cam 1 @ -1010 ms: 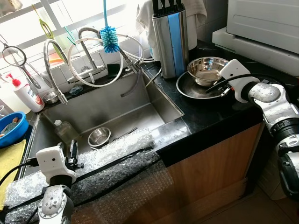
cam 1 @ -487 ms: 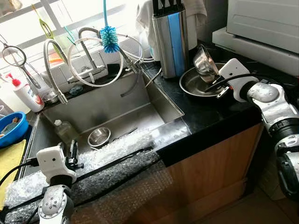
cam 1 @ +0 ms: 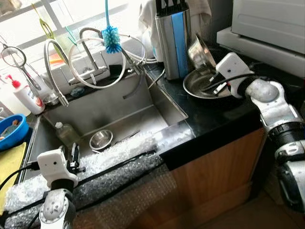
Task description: Kitchen organization
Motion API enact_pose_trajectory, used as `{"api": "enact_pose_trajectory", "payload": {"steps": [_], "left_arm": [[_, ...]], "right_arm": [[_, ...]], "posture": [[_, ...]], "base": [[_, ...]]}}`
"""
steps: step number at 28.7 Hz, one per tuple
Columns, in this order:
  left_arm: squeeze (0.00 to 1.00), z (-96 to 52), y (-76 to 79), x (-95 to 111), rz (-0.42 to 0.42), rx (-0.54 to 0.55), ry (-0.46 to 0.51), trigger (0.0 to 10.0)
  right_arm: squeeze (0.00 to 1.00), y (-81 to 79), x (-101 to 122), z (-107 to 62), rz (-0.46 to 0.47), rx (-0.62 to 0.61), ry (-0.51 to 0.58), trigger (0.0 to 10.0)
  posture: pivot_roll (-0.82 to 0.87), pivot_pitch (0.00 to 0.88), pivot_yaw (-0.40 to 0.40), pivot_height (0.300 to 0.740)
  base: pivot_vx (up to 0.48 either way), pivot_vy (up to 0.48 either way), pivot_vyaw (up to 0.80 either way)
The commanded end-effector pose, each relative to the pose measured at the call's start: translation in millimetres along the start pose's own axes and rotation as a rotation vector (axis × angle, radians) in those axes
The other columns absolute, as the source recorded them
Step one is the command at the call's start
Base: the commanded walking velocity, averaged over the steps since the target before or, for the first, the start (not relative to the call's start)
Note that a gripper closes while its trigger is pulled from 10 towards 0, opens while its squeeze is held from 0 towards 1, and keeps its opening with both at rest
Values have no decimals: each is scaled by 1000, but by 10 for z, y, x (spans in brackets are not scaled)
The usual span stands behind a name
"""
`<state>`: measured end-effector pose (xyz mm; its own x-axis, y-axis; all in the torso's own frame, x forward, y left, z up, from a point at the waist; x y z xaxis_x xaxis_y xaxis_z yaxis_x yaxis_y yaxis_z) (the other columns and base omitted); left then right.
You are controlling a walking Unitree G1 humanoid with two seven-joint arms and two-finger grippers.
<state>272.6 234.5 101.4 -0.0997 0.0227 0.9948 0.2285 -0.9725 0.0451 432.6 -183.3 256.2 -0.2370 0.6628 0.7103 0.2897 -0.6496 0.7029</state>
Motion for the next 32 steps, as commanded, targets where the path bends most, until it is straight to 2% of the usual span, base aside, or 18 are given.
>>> {"api": "enact_pose_trajectory", "payload": {"steps": [1,4,5,6,7,8,9,10,12,19,21,23,27,32], "left_arm": [[0,-15,-67,-58,10,24,-30,10000],[0,-17,-70,-61,11,24,-32,10000],[0,-16,-70,-64,12,22,-33,10000],[0,-15,-70,-66,12,21,-34,10000],[0,-15,-70,-66,12,21,-34,10000],[0,-14,-67,-69,13,20,-34,10000],[0,-6,-62,-68,15,16,-33,10000],[0,-6,-62,-68,15,16,-33,10000],[0,4,-65,-66,15,19,-30,10000],[0,22,-74,-72,15,24,-28,10000],[0,45,-75,-54,14,26,-19,10000],[0,65,-73,-34,13,26,-11,10000],[0,93,-61,1,12,17,1,10000],[0,150,-32,81,0,4,29,10000]], "right_arm": [[0,-133,248,16,-21,23,83,10000],[0,-214,332,-28,-31,36,117,10000],[0,-374,452,-100,-86,66,167,10000],[0,-447,497,-132,-106,79,186,10000],[0,-447,497,-132,-106,79,186,10000],[0,-542,536,-172,-121,95,203,10000],[0,-716,587,-253,-139,121,226,10000],[0,-716,587,-253,-139,121,226,10000],[0,-845,638,-350,-133,129,251,10000],[0,-876,820,-470,-124,47,320,10000],[0,-979,855,-536,-138,47,332,10000],[0,-1096,803,-579,-188,69,316,10000],[0,-1193,730,-602,-250,104,300,10000],[0,-1340,618,-698,-247,112,285,10000]], "posture": [[-136,0,242,740],[-136,0,242,740],[-143,0,244,740],[-146,0,244,740],[-146,0,244,740],[-146,0,241,740],[-145,0,239,740],[-145,0,239,740],[-151,0,237,740],[-156,0,232,740],[-152,0,228,740],[-151,0,227,740],[-148,0,223,740],[-146,0,218,740]], "base": [[0,0,0],[0,0,0],[0,0,0],[0,0,0],[0,0,0],[0,0,0],[0,0,0],[0,0,0],[0,0,0],[0,0,0],[0,0,0],[0,0,0],[0,0,0],[0,0,0]]}}
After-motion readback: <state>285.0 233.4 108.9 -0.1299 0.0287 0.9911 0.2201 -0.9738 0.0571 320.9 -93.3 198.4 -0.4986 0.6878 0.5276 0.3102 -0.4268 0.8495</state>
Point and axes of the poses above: a point about 5 cm out from each wrist's last joint towards the gripper, its own z axis pointing out of the wrist towards the gripper, its own x axis along the axis of the wrist's last joint, y = z × x, the point moved 4 cm from there along z, pointing out of the wrist towards the gripper, and after that the axes turned 1 degree about z, right-handed, at the moved point
